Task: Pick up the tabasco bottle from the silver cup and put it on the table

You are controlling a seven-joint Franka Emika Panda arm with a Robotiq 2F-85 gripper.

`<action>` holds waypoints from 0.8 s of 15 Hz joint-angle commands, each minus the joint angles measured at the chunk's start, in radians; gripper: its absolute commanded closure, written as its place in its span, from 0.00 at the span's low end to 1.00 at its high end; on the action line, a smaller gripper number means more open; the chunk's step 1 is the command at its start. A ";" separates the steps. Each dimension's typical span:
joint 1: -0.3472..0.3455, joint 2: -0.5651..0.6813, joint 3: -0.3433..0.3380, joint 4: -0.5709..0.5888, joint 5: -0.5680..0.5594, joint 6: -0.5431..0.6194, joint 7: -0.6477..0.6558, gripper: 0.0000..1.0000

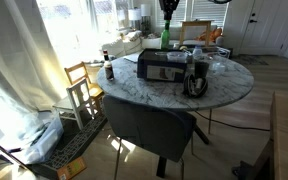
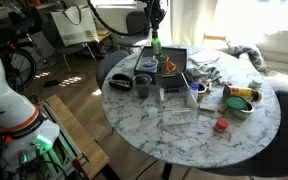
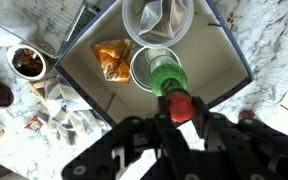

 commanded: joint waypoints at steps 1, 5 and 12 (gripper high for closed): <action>0.039 -0.083 0.003 -0.034 -0.052 -0.031 0.019 0.93; 0.076 -0.115 0.037 -0.029 -0.056 -0.049 -0.028 0.93; 0.122 -0.067 0.110 -0.009 -0.021 -0.165 -0.162 0.93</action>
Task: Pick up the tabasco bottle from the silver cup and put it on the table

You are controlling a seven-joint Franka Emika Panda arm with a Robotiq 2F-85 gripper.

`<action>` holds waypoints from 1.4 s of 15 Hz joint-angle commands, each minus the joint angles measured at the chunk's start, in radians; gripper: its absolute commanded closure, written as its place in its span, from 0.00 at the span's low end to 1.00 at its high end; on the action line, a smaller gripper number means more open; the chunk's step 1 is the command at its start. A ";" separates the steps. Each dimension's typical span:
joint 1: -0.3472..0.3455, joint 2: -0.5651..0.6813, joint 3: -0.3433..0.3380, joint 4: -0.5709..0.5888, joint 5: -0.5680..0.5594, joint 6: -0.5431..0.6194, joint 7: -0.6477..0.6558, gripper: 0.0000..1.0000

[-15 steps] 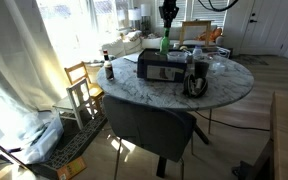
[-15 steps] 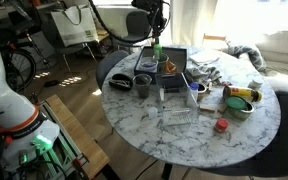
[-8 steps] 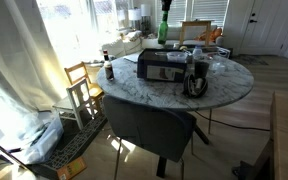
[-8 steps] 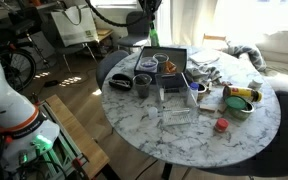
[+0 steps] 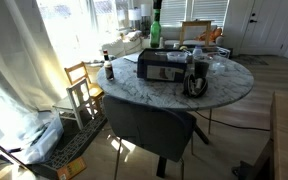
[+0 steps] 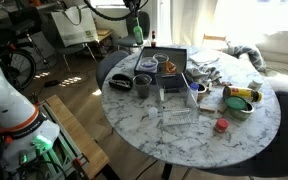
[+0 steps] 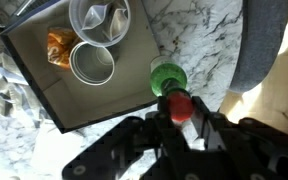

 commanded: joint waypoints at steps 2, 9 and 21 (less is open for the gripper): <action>0.014 0.040 0.031 -0.005 0.010 -0.075 -0.103 0.93; 0.019 0.138 0.043 -0.035 -0.031 0.044 -0.229 0.93; 0.051 0.268 0.076 -0.054 -0.130 0.293 -0.378 0.93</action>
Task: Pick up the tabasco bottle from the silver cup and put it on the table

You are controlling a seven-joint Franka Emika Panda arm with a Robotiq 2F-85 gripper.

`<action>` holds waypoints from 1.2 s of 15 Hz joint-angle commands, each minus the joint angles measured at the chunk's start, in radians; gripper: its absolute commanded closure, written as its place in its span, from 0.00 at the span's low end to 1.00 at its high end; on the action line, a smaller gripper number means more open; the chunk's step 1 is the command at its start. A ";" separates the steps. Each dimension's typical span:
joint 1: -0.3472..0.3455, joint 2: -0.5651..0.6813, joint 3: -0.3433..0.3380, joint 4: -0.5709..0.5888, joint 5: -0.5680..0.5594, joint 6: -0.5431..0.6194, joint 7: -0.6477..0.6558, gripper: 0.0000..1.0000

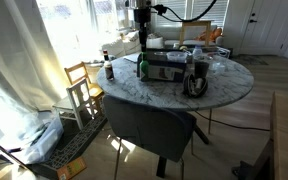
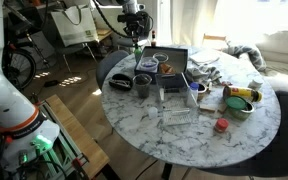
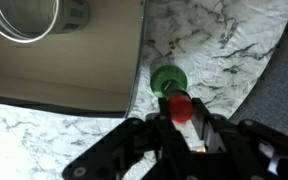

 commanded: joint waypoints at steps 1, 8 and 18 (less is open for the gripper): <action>0.007 0.006 0.019 -0.026 -0.039 0.042 -0.064 0.93; -0.008 0.019 0.052 -0.052 -0.024 0.090 -0.197 0.66; -0.053 -0.148 -0.016 -0.155 0.019 0.052 0.017 0.00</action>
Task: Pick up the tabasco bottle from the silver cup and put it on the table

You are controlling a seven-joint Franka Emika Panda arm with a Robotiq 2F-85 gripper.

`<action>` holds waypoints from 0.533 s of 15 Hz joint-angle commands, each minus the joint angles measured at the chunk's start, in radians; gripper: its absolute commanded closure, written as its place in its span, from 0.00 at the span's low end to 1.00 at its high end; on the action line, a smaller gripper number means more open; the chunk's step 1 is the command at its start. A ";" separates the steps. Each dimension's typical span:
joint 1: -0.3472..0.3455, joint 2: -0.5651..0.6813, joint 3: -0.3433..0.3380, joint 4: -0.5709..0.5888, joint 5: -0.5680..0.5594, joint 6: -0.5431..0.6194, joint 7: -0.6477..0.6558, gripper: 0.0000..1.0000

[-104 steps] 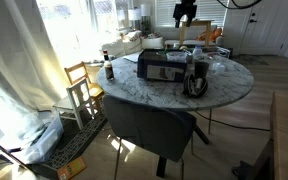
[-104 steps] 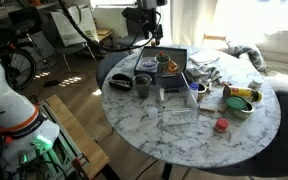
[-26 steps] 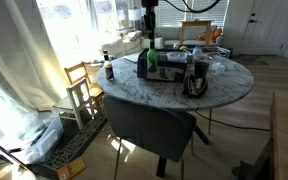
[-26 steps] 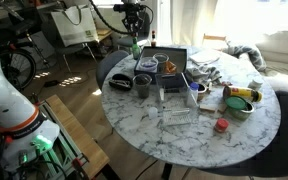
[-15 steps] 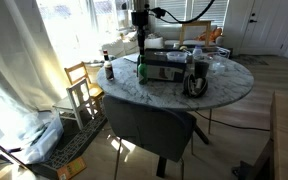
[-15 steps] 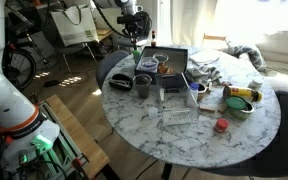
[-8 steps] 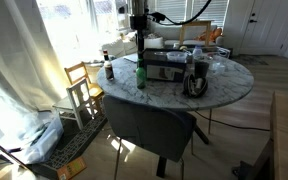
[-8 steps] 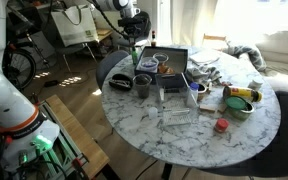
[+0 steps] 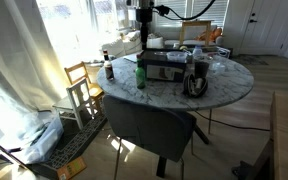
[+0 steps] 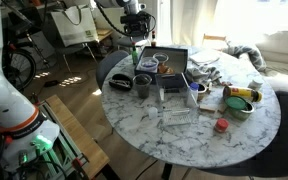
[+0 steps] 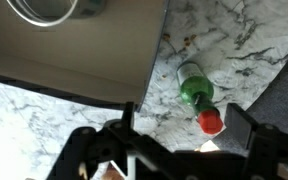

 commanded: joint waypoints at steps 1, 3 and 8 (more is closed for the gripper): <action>-0.034 -0.157 -0.026 -0.129 0.035 -0.050 0.129 0.00; -0.055 -0.226 -0.048 -0.176 0.045 -0.063 0.195 0.00; -0.077 -0.261 -0.091 -0.157 0.034 -0.143 0.243 0.00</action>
